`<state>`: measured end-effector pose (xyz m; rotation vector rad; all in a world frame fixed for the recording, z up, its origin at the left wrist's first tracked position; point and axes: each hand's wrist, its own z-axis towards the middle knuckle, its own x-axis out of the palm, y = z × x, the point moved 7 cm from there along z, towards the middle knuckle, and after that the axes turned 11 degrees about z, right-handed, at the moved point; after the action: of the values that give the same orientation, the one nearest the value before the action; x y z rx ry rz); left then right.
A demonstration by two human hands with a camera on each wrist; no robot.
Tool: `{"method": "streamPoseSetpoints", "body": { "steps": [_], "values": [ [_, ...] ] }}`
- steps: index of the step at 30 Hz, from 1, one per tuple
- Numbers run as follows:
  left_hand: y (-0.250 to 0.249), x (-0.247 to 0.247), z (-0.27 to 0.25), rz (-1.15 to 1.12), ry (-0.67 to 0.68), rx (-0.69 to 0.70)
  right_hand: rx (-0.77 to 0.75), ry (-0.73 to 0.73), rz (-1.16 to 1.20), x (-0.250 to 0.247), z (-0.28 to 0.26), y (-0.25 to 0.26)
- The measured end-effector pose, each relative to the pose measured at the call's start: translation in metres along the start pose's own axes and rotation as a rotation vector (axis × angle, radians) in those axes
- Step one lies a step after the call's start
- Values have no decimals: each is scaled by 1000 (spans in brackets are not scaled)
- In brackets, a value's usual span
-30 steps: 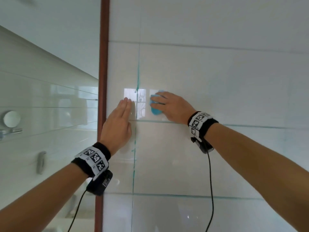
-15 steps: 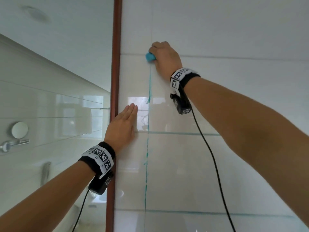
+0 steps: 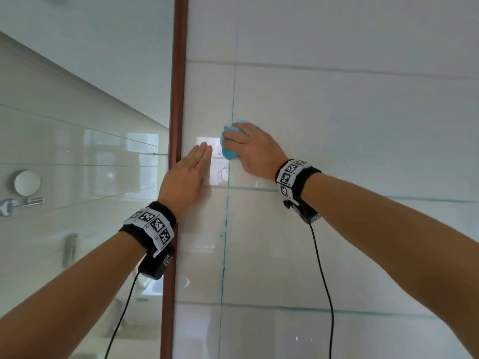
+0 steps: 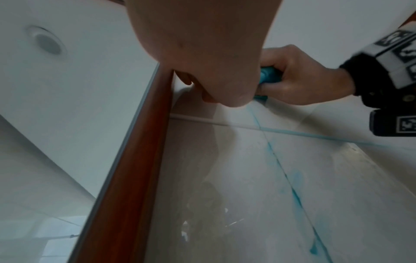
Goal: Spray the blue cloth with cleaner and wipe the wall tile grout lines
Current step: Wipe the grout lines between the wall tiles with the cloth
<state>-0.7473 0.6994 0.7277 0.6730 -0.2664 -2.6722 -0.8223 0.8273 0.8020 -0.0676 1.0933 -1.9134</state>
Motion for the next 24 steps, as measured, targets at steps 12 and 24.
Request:
{"method": "streamPoseSetpoints", "body": {
  "steps": [12, 24],
  "values": [
    [0, 4, -4, 7, -19, -7, 473, -101, -15, -78, 71, -98],
    [2, 8, -4, -20, -54, 24, 299, -142, -25, -31, 46, -33]
  ]
}}
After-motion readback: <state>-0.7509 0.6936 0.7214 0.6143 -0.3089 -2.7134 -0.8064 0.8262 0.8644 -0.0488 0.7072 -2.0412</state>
